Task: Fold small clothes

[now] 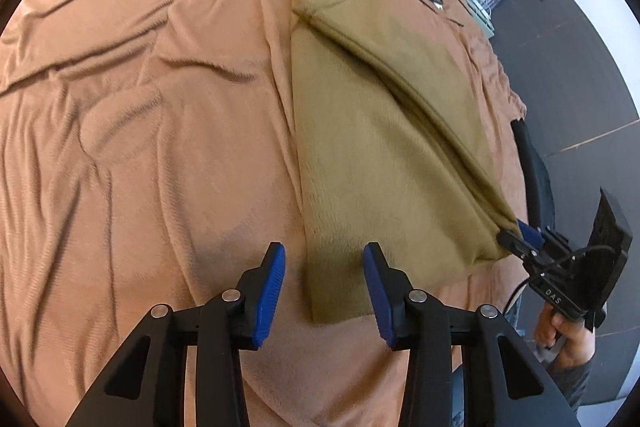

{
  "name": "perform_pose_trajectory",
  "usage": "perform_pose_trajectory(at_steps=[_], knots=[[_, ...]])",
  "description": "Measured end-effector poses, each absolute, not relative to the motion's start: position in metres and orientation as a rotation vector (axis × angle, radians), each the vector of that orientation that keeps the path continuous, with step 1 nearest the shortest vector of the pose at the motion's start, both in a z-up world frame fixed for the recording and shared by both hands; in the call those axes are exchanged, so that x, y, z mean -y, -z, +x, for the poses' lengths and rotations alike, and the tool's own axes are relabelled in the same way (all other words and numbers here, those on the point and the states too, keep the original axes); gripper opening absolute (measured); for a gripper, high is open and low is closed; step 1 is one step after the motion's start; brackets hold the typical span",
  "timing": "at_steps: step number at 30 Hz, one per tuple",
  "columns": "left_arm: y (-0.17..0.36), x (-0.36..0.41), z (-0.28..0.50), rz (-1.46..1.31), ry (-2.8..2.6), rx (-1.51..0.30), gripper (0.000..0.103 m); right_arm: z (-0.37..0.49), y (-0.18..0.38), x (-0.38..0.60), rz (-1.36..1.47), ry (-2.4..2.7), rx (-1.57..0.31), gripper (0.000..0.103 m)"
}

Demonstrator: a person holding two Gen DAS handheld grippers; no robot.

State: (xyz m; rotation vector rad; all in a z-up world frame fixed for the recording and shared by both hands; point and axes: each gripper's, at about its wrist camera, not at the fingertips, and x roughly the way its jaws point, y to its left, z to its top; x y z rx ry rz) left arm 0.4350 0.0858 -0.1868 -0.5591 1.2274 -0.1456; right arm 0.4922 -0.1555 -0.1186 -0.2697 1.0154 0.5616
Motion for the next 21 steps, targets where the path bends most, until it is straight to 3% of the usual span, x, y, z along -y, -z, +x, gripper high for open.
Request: perform_pose_trajectory(at_steps=[3, 6, 8, 12, 14, 16, 21], knots=[[0.193, -0.082, 0.436, -0.562, 0.154, -1.253, 0.043, 0.499, 0.122, 0.148, -0.322, -0.569, -1.039, 0.030], [0.198, -0.079, 0.436, -0.557, 0.149, -1.265, 0.043, 0.508, 0.116, 0.152, -0.266, -0.579, -1.045, 0.013], [0.200, -0.079, 0.436, -0.554, 0.148, -1.266, 0.043, 0.510, 0.110, 0.161, -0.201, -0.593, -1.035, 0.009], [0.201, -0.077, 0.437, -0.540, 0.143, -1.268, 0.037, 0.508, 0.097, 0.181, -0.062, -0.626, -1.019, 0.007], [0.202, -0.076, 0.437, -0.534, 0.138, -1.267, 0.025, 0.503, 0.097, 0.192, 0.008, -0.644, -1.016, 0.007], [0.203, -0.074, 0.438, -0.525, 0.142, -1.270, 0.020, 0.502, 0.099, 0.201, 0.070, -0.653, -1.016, 0.007], [0.202, -0.072, 0.440, -0.507, 0.141, -1.278, 0.019, 0.501, 0.129, 0.212, 0.095, -0.611, -1.063, 0.007]])
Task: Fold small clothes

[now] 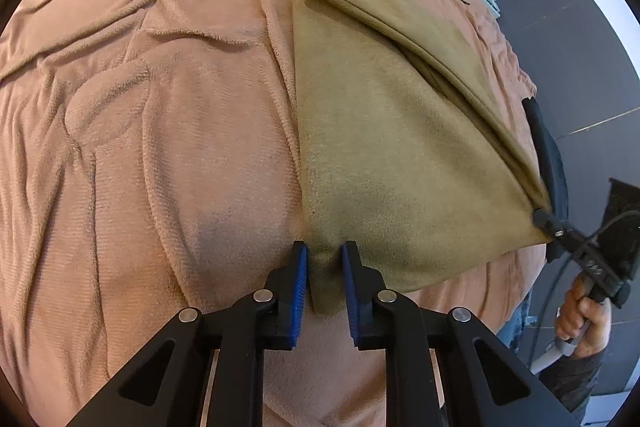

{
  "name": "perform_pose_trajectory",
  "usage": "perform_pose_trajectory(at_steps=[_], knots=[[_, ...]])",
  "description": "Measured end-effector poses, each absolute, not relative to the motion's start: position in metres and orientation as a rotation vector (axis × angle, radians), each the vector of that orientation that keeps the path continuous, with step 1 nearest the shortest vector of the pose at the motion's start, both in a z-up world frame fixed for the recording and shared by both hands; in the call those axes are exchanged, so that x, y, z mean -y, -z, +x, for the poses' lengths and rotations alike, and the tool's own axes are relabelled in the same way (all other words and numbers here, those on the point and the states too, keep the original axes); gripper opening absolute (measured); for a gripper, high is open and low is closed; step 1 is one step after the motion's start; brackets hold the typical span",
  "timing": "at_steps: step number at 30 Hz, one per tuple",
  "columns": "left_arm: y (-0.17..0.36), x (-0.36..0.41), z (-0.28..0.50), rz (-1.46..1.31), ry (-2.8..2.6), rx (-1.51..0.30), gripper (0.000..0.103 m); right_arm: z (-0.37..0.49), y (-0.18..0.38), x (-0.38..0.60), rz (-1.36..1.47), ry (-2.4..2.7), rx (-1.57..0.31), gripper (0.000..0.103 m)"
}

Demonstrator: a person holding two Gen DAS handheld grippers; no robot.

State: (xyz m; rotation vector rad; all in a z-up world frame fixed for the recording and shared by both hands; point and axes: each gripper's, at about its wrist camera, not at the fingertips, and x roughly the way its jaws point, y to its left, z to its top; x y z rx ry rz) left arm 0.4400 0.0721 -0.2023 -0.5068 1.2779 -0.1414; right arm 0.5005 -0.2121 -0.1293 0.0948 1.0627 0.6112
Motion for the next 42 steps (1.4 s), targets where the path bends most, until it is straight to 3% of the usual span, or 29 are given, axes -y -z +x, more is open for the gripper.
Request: perform_pose_trajectory(at_steps=[6, 10, 11, 18, 23, 40, 42], knots=[[0.191, -0.079, 0.440, -0.528, 0.166, -1.243, 0.019, 0.497, 0.127, 0.202, -0.015, -0.540, -1.052, 0.015], [0.179, -0.091, 0.442, -0.542, 0.161, -1.189, 0.021, 0.490, 0.108, 0.189, -0.099, -0.518, -0.994, 0.044], [0.177, -0.094, 0.443, -0.547, 0.157, -1.178, 0.021, 0.489, 0.103, 0.184, -0.112, -0.520, -0.977, 0.048], [0.174, -0.108, 0.449, -0.581, 0.145, -1.150, 0.022, 0.496, 0.084, 0.135, -0.209, -0.559, -0.919, 0.048], [0.174, -0.122, 0.450, -0.608, 0.139, -1.135, 0.028, 0.508, 0.088, 0.102, -0.268, -0.583, -0.907, 0.048], [0.187, -0.162, 0.449, -0.700, 0.104, -1.115, 0.028, 0.556, 0.111, -0.008, -0.499, -0.644, -0.876, 0.048], [0.187, -0.165, 0.448, -0.710, 0.099, -1.108, 0.028, 0.563, 0.121, -0.014, -0.519, -0.621, -0.883, 0.041]])
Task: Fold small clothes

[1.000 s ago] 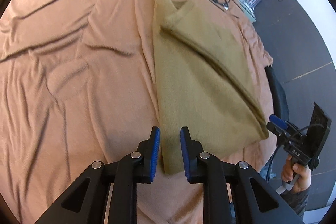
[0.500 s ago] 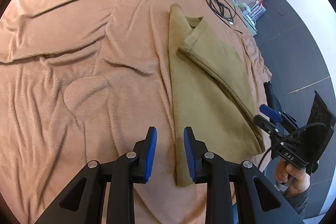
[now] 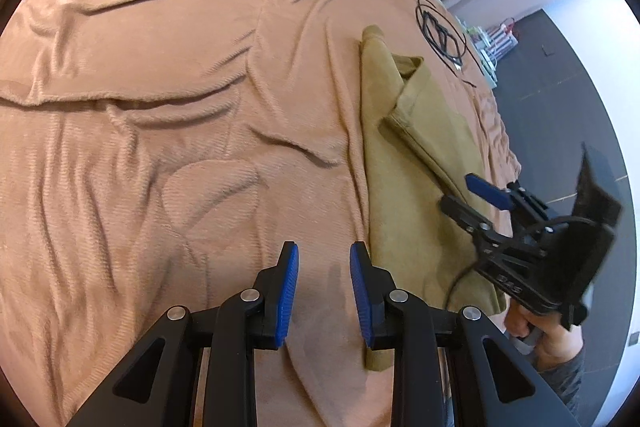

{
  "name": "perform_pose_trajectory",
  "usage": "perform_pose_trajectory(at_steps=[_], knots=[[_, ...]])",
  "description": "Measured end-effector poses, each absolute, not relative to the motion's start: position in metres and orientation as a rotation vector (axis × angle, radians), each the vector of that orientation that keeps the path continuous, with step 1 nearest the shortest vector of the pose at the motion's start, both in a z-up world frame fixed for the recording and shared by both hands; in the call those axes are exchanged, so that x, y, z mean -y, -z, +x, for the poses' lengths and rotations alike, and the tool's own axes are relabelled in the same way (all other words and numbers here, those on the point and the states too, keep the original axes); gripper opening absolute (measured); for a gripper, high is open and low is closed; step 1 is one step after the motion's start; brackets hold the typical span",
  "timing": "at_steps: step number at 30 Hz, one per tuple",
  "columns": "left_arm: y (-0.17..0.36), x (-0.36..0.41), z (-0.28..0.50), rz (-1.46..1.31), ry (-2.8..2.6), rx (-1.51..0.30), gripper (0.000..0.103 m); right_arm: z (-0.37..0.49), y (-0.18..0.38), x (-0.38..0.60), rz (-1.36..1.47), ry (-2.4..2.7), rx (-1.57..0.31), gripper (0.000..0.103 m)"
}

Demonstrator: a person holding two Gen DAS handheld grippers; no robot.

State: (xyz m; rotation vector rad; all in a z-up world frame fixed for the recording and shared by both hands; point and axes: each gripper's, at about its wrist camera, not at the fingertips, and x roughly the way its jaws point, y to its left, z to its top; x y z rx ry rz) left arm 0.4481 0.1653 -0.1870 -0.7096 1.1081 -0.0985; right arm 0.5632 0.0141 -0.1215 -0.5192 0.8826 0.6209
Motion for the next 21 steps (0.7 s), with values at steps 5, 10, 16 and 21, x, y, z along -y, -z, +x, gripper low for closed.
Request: perform_pose_trajectory(at_steps=[5, 10, 16, 21], knots=[[0.187, -0.169, 0.448, -0.701, 0.087, -1.114, 0.028, 0.569, 0.118, -0.015, -0.478, -0.646, -0.871, 0.009], [0.186, -0.169, 0.450, -0.695, 0.084, -1.111, 0.028, 0.568, 0.099, 0.000, -0.427, -0.647, -0.826, 0.001], [0.183, -0.165, 0.457, -0.693, 0.075, -1.109, 0.028, 0.574, 0.081, 0.027, -0.336, -0.640, -0.804, 0.001], [0.176, -0.159, 0.467, -0.673, 0.075, -1.102, 0.028, 0.585, 0.074, 0.060, -0.243, -0.612, -0.804, 0.001]])
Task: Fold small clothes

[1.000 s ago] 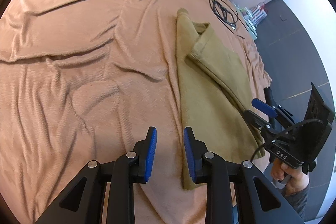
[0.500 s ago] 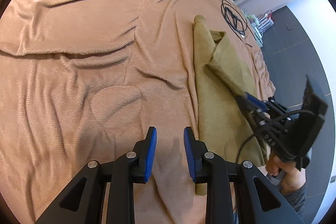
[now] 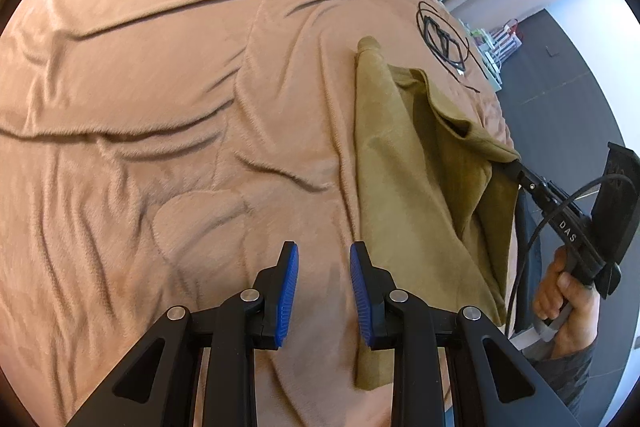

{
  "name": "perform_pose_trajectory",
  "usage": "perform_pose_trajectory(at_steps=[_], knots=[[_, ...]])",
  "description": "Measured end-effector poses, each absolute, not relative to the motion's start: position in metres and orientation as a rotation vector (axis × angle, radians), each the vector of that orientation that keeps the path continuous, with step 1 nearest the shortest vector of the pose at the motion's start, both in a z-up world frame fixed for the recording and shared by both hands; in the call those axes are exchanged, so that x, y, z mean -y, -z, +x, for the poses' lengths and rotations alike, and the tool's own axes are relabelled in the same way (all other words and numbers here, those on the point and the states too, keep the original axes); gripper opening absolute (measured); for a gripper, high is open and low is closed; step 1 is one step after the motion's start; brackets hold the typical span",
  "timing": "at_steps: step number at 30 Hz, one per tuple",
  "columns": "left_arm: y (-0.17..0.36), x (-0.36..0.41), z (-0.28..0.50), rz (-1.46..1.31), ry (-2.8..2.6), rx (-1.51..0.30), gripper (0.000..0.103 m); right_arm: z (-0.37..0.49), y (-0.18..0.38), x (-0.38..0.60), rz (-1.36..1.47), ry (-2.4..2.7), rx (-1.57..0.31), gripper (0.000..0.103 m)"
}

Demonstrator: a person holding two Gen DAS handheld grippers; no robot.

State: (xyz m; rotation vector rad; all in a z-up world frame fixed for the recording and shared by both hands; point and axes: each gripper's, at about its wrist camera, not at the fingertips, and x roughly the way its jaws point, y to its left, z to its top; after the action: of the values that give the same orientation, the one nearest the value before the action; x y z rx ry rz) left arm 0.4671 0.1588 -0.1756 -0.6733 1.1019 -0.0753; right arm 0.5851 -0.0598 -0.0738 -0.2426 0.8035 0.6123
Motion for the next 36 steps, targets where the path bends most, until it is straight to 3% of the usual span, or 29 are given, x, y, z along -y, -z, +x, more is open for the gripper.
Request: perform_pose_trajectory(at_steps=[25, 30, 33, 35, 36], knots=[[0.174, -0.134, 0.564, -0.540, 0.103, -1.134, 0.028, 0.661, 0.135, 0.163, 0.181, -0.470, -0.949, 0.001], [0.180, -0.129, 0.584, -0.502, 0.089, -1.144, 0.029, 0.665, 0.140, 0.162, 0.158, -0.448, -0.962, 0.003], [0.184, -0.129, 0.594, -0.496, 0.085, -1.154, 0.032, 0.667, 0.138, 0.155, 0.101, -0.449, -0.960, 0.020], [0.184, -0.129, 0.600, -0.485, 0.073, -1.149, 0.043, 0.664, 0.136, 0.149, 0.056, -0.443, -0.955, 0.068], [0.184, -0.129, 0.602, -0.480, 0.064, -1.144, 0.045, 0.662, 0.134, 0.147, 0.046, -0.440, -0.944, 0.074]])
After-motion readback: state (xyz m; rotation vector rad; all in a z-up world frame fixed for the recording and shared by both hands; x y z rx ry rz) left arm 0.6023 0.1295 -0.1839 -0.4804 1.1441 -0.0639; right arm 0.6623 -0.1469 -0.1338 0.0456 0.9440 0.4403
